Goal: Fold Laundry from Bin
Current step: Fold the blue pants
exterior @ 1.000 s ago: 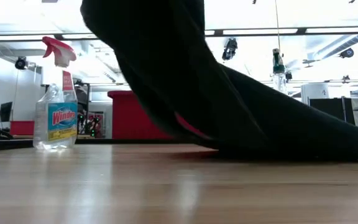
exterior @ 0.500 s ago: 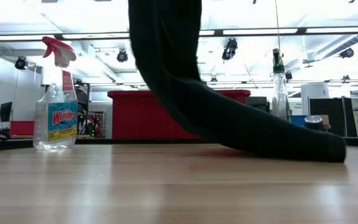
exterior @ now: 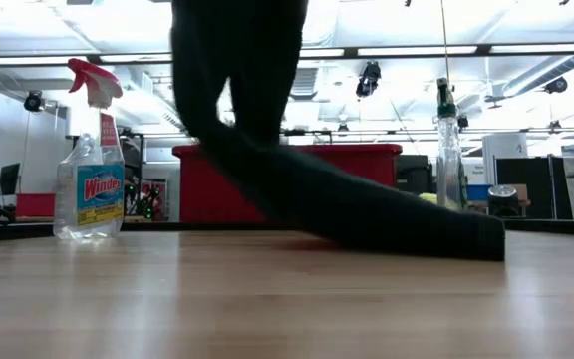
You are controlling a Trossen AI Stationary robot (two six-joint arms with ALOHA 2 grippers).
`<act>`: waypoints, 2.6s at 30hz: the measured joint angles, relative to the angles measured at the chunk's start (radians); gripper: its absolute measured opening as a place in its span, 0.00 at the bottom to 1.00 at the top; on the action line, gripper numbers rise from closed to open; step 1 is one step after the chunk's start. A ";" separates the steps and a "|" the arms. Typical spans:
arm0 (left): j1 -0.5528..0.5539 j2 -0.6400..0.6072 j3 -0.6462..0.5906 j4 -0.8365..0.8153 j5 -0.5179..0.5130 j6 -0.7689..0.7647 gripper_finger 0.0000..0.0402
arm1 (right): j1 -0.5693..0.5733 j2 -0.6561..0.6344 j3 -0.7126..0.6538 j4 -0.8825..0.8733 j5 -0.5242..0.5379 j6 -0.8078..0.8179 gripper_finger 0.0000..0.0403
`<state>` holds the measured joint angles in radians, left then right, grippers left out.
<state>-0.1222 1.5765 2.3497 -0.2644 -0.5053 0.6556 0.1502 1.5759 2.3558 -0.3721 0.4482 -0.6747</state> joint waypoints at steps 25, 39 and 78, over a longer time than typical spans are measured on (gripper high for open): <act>0.755 0.238 -0.023 -0.444 0.210 -0.384 0.03 | -0.739 0.192 -0.151 -0.218 -0.128 0.376 0.06; 1.074 0.524 -0.009 -0.135 0.546 -0.568 0.03 | -0.941 0.432 -0.151 0.065 -0.121 0.291 0.06; 0.838 0.440 0.004 -0.751 0.674 -0.483 0.59 | -0.984 0.272 -0.168 -0.734 -0.954 0.466 0.58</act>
<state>0.7162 2.0164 2.3539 -1.0151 0.1684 0.1726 -0.8335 1.8482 2.1882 -1.1059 -0.5058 -0.2083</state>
